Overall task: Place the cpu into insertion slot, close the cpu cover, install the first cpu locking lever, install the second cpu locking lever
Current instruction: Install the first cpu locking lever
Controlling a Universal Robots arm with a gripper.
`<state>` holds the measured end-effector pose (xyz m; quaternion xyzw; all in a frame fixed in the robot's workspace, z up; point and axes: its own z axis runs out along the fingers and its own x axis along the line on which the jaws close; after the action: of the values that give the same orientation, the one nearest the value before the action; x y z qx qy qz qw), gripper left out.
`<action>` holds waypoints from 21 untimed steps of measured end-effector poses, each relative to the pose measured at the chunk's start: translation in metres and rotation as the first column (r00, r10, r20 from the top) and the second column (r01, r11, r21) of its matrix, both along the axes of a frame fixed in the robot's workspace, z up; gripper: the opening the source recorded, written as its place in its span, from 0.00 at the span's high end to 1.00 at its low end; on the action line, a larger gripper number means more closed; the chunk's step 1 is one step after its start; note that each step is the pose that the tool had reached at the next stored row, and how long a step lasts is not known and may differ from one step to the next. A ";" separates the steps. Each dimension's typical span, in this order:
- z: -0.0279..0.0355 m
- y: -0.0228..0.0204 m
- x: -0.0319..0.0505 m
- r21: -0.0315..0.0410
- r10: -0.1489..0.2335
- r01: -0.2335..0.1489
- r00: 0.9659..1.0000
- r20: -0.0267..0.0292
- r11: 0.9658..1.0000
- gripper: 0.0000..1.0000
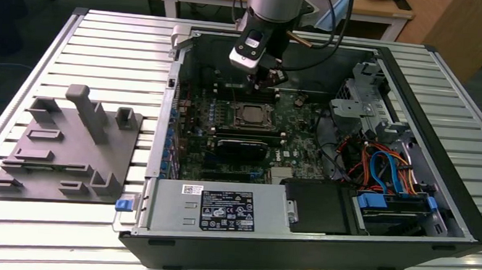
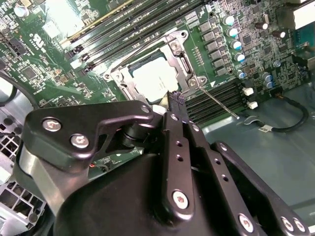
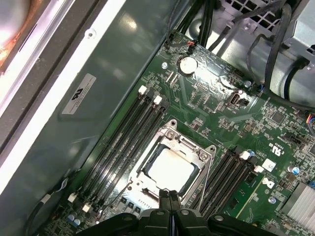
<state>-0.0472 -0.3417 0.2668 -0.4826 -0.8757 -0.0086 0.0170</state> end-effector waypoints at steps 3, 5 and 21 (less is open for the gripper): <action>0.0000 0.0000 0.0000 0.000 0.000 0.000 1.000 0.000 1.000 0.89; 0.0000 0.0000 0.0000 0.000 0.000 0.000 1.000 0.000 1.000 0.89; -0.0002 -0.0001 -0.0001 0.000 0.164 -0.164 0.986 0.001 0.986 0.89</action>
<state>-0.0473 -0.3418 0.2666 -0.4087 -0.9125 -0.0075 0.0172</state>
